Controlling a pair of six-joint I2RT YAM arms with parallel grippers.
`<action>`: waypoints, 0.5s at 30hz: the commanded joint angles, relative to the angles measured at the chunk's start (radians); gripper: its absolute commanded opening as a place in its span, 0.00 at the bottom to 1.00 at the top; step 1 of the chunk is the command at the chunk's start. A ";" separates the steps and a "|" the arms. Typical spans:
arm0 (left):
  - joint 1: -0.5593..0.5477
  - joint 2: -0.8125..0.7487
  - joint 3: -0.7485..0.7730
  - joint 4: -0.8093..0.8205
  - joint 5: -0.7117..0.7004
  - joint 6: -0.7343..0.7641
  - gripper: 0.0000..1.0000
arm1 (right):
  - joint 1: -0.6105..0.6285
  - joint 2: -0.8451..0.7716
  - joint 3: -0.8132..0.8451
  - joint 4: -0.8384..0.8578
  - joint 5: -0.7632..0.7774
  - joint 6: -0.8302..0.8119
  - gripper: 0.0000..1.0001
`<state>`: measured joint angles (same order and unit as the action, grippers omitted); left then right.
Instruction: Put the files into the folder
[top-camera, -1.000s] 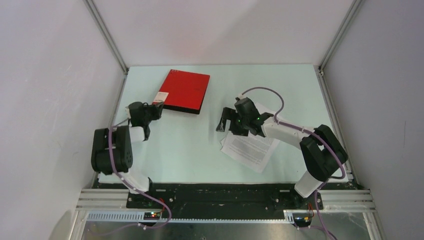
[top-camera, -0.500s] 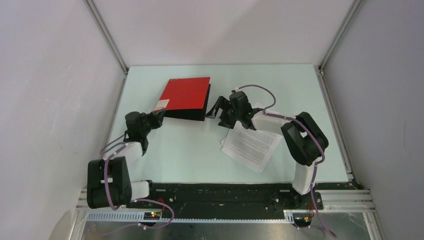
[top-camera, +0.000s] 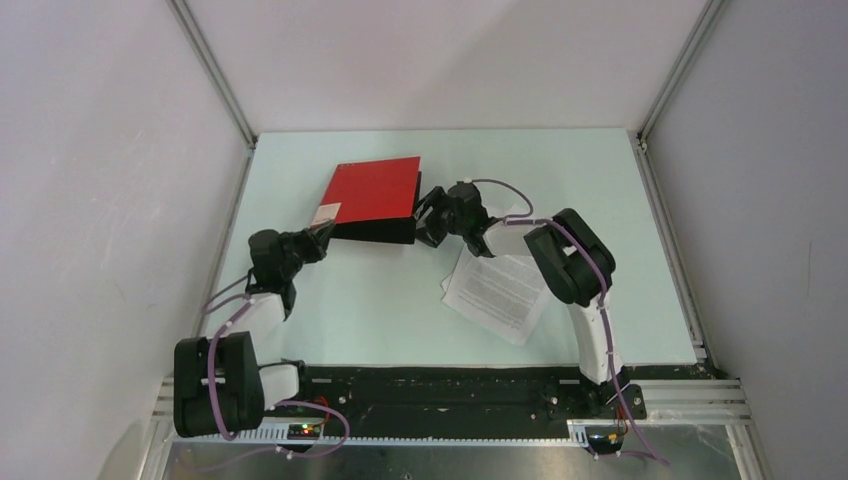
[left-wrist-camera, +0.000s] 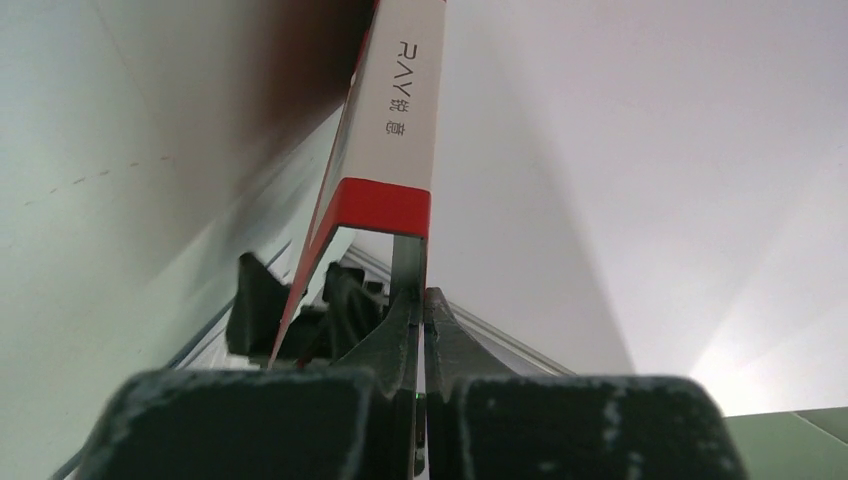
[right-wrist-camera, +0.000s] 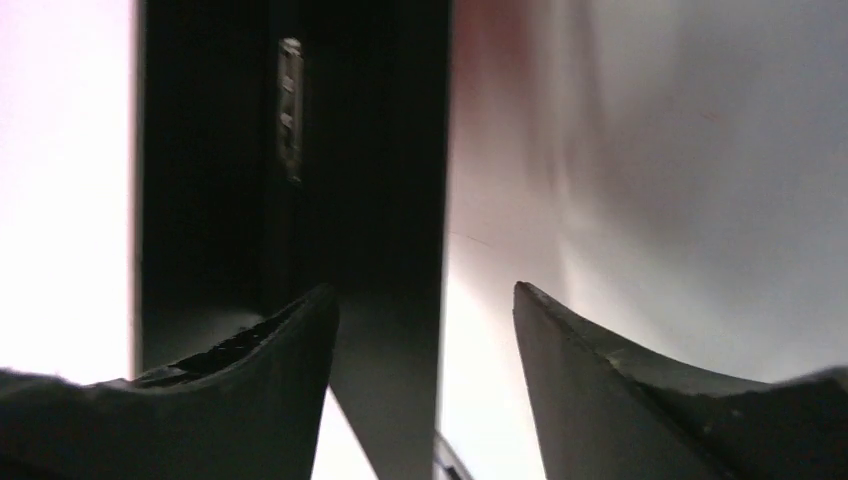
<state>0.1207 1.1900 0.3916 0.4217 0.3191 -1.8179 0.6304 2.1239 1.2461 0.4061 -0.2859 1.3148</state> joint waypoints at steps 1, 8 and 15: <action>-0.010 -0.070 -0.013 0.029 0.063 -0.044 0.00 | 0.001 0.064 0.108 0.147 0.013 0.125 0.62; -0.021 -0.226 -0.048 0.039 0.058 -0.062 0.14 | -0.004 -0.059 0.168 -0.098 0.079 -0.068 0.00; -0.030 -0.349 -0.077 0.040 0.084 0.085 0.99 | 0.070 -0.296 0.326 -0.723 0.388 -0.581 0.00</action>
<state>0.0975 0.9203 0.3180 0.3832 0.3714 -1.8221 0.6479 1.9903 1.4403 0.0639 -0.1242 1.1099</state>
